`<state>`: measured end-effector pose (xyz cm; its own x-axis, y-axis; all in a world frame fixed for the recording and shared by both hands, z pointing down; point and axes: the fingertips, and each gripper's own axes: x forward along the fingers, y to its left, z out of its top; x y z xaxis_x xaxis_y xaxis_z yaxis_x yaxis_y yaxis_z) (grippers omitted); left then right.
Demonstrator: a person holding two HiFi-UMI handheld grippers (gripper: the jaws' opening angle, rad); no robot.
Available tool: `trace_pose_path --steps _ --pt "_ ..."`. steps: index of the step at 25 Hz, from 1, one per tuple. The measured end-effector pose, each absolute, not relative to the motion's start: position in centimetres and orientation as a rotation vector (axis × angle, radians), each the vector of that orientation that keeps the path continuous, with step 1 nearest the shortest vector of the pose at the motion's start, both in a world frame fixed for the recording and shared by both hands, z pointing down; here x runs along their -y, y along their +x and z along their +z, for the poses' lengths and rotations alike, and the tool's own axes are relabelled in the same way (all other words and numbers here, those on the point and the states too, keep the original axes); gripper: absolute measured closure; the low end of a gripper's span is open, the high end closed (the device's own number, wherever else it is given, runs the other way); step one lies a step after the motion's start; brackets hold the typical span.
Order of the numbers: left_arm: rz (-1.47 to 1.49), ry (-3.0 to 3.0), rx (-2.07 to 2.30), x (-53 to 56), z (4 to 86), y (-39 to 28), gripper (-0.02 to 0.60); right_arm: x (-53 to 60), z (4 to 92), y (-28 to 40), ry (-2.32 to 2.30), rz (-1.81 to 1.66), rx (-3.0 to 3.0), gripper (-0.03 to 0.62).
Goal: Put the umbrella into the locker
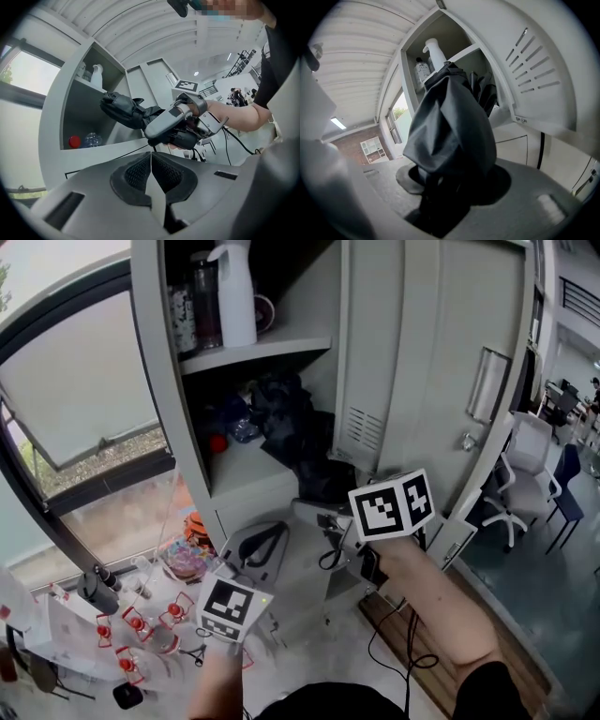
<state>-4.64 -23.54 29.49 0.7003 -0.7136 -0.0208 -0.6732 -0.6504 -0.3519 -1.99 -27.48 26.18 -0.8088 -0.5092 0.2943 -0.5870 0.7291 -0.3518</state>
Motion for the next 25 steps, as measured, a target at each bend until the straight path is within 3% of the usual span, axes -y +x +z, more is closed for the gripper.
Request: trace_pose_path --steps 17,22,25 --pt "-0.139 -2.57 -1.146 24.1 30.3 -5.6 0.566 29.9 26.1 -2.0 0.811 0.978 2.643 0.361" --pt "-0.139 -2.586 -1.155 25.8 29.8 -5.4 0.568 31.9 25.2 -2.2 0.766 1.108 2.638 0.258" --pt "-0.138 -2.59 -1.157 25.9 30.0 -5.3 0.566 32.0 24.8 -2.1 0.779 1.123 2.65 0.241"
